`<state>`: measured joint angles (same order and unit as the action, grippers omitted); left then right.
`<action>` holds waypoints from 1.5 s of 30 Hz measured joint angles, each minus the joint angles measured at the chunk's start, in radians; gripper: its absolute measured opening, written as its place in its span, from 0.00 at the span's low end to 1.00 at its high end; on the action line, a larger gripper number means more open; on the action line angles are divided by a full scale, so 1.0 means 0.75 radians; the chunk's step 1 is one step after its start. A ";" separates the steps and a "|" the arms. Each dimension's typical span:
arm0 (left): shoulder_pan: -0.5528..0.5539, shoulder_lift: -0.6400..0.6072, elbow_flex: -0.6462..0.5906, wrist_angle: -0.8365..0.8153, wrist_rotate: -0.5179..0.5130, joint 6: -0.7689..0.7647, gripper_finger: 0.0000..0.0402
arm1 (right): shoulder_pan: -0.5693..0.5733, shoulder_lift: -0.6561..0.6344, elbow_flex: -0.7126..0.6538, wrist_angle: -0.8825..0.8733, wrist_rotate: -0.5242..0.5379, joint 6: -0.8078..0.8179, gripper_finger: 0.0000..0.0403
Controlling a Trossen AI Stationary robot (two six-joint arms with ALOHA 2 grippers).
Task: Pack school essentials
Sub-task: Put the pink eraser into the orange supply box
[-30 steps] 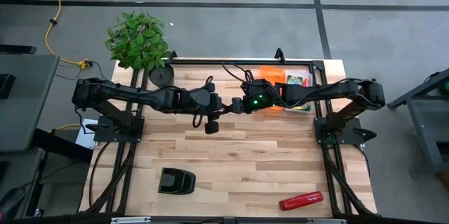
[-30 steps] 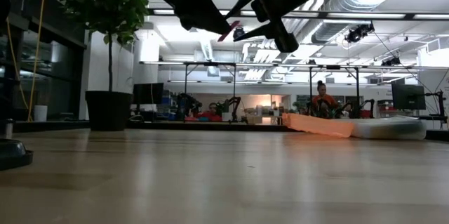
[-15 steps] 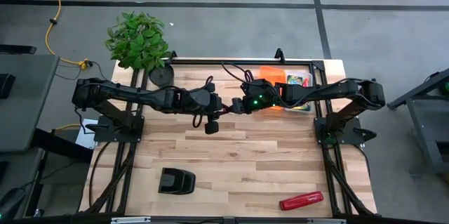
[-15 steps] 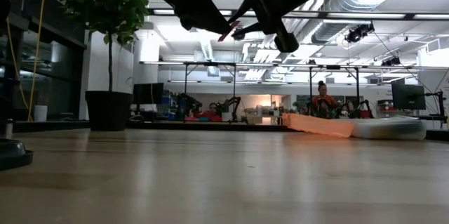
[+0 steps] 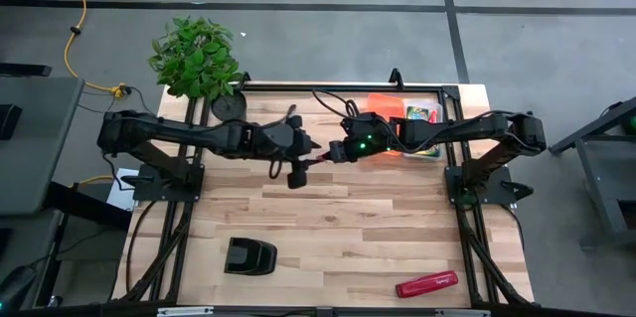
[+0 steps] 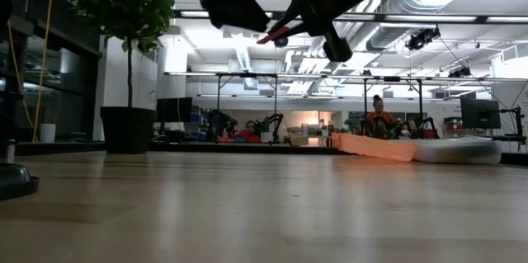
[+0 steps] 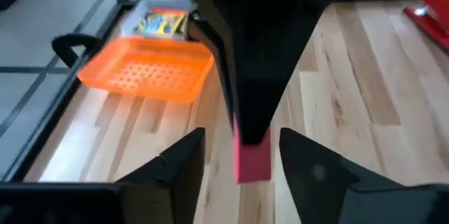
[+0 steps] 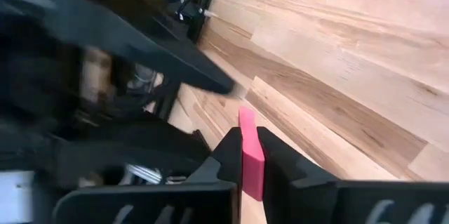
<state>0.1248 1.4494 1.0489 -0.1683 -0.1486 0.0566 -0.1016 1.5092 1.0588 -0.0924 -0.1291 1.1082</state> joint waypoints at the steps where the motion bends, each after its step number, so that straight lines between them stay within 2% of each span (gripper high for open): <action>1: 0.002 -0.023 0.001 -0.020 0.000 -0.001 0.44 | -0.005 -0.004 0.000 -0.012 -0.010 -0.020 0.03; 8: 0.043 -0.320 0.000 -0.252 0.009 -0.051 0.47 | -0.058 -0.105 0.000 -0.191 -0.051 -0.263 0.01; 11: 0.057 -0.476 -0.017 -0.219 0.017 -0.131 0.46 | -0.080 -0.200 -0.002 -0.349 -0.012 -0.417 0.01; 15: 0.069 -0.686 -0.153 0.021 0.022 -0.218 0.46 | -0.093 -0.387 -0.091 -0.371 0.055 -0.608 0.01; 18: 0.068 -0.828 -0.313 0.262 0.035 -0.312 0.46 | -0.088 -0.559 -0.242 -0.209 0.125 -0.701 0.01; 21: 0.067 -0.935 -0.459 0.483 0.072 -0.386 0.46 | -0.070 -0.728 -0.446 0.162 0.149 -0.788 0.01; 23: 0.068 -0.984 -0.523 0.551 0.093 -0.406 0.46 | -0.058 -0.812 -0.577 0.435 0.148 -0.873 0.00; 26: 0.068 -1.028 -0.567 0.573 0.093 -0.410 0.46 | -0.045 -0.900 -0.725 0.734 0.135 -1.009 0.00; 29: 0.068 -1.043 -0.574 0.573 0.086 -0.413 0.46 | -0.044 -0.946 -0.792 0.874 0.133 -1.034 0.00; 42: 0.068 -1.043 -0.574 0.580 0.083 -0.421 0.46 | -0.044 -0.958 -0.803 0.877 0.133 -1.023 0.00; 45: 0.068 -1.043 -0.574 0.580 0.083 -0.421 0.46 | -0.059 -0.958 -0.736 0.713 0.176 -1.001 0.00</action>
<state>0.1757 0.6674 0.6182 0.2668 -0.0864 -0.2589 -0.1462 0.7910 0.5070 0.4421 0.0032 0.3572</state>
